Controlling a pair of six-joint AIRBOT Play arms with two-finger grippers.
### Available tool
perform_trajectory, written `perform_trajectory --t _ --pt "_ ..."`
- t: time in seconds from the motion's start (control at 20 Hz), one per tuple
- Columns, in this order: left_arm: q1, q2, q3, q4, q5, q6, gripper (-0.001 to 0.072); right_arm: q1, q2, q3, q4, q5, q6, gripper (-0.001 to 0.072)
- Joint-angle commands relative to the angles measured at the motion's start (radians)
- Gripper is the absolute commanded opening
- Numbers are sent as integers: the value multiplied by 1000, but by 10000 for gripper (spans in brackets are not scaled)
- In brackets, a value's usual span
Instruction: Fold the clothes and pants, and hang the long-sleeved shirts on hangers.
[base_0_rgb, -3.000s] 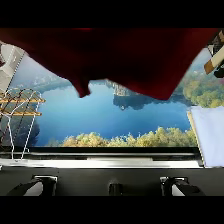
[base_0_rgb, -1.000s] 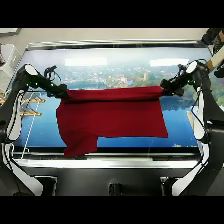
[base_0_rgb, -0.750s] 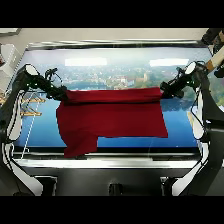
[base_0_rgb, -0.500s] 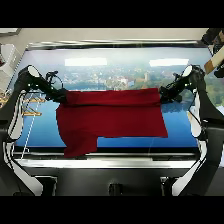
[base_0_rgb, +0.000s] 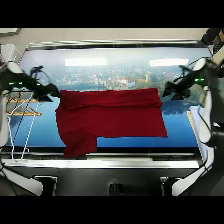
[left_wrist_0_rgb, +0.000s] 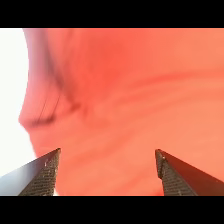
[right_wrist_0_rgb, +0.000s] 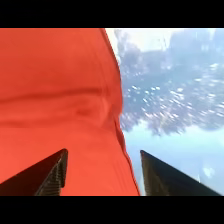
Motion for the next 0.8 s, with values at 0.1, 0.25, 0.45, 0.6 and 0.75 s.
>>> perform_trajectory --t 0.1,0.25,0.45,0.6,0.75 --pt "193 492 -660 -103 106 87 699 -148 231 -212 189 -14 -139 525" --pt "217 724 -1068 -119 184 98 699 -173 327 -345 232 -39 -151 524" --pt "217 864 -1357 -214 286 113 698 -172 365 -373 291 -38 -150 523" --pt "217 868 -1434 -261 322 162 698 -172 382 -373 312 -34 -150 523" --pt "217 867 -1439 -326 368 193 698 -172 393 -373 330 -16 -150 523"
